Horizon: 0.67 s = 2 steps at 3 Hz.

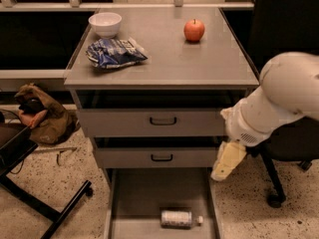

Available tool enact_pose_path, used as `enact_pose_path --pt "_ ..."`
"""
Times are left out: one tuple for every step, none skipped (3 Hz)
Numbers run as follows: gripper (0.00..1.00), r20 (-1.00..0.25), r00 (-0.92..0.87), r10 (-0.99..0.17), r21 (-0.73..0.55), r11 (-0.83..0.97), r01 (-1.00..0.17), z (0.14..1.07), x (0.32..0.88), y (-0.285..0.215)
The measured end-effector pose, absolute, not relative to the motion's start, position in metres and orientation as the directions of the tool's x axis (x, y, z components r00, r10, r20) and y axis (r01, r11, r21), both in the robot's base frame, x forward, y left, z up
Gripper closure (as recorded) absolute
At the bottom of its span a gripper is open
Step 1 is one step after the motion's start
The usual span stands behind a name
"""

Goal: Pick blue plastic bottle from bottom drawer and place on counter

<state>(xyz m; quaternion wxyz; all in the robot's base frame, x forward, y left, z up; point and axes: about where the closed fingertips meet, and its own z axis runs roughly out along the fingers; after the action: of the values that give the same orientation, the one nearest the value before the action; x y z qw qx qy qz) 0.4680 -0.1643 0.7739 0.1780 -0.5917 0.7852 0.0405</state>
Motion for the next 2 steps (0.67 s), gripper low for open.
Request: enact_pose_path --pt "0.00 -0.340 -0.271 -0.901 -0.110 0.324 -0.940 0.694 0.473 -0.151" --pt "0.00 -0.353 -0.307 -0.884 -0.090 0.359 -0.929 0.617 0.472 -0.141"
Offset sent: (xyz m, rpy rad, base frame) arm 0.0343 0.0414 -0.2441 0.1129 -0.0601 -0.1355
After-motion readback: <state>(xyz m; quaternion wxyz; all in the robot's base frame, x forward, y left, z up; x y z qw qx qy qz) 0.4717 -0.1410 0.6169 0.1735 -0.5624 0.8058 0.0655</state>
